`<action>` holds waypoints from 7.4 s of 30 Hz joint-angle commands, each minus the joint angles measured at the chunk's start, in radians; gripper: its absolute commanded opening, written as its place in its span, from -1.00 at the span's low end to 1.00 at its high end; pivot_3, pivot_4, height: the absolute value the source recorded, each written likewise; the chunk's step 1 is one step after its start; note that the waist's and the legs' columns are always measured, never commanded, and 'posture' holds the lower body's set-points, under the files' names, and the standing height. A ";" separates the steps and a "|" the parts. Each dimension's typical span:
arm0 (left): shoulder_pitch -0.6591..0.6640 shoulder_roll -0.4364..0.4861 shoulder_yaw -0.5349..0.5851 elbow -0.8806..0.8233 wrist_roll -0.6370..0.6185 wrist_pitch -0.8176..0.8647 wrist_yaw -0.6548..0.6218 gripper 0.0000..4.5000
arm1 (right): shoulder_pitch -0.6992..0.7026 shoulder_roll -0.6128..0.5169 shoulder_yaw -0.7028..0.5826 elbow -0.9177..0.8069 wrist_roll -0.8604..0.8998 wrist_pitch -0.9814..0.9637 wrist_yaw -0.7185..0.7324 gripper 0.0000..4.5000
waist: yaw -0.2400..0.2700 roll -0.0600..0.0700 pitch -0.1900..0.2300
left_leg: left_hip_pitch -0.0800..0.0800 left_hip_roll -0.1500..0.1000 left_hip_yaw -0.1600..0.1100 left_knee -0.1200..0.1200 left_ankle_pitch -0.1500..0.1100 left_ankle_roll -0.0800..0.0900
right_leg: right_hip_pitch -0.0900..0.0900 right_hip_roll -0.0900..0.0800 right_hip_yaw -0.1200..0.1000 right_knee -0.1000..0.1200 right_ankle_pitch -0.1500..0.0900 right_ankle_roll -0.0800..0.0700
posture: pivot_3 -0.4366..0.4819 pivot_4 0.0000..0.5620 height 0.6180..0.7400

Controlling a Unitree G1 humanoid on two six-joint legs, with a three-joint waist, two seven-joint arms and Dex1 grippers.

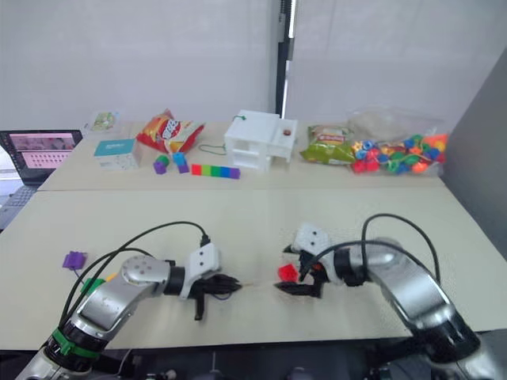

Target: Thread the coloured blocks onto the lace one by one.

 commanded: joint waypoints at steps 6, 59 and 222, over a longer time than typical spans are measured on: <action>0.018 0.003 -0.005 -0.100 -0.022 0.047 0.012 -1.00 | -0.218 0.034 0.159 0.421 -0.191 -0.395 0.315 0.98 | 0.012 0.000 0.000 | -0.001 0.000 0.000 0.000 0.000 0.000 | 0.000 -0.001 -0.001 0.000 0.000 0.000 | -0.05 -0.47 1.00; -0.148 0.000 -0.072 -0.122 -0.056 0.220 0.054 -1.00 | 0.029 0.093 0.106 0.040 -0.204 -0.091 0.117 -0.47 | 0.016 0.000 0.000 | 0.000 0.000 -0.001 0.001 0.000 0.000 | 0.000 0.000 0.000 0.002 0.000 0.000 | -0.05 -0.47 1.00; -0.105 -0.113 -0.030 -0.061 -0.021 0.079 0.011 0.16 | 0.044 0.099 0.112 -0.063 -0.208 0.086 0.105 -0.47 | 0.022 0.000 0.000 | -0.004 0.000 -0.005 0.007 -0.001 0.001 | 0.000 0.000 -0.001 0.001 0.001 0.002 | -0.05 -0.47 1.00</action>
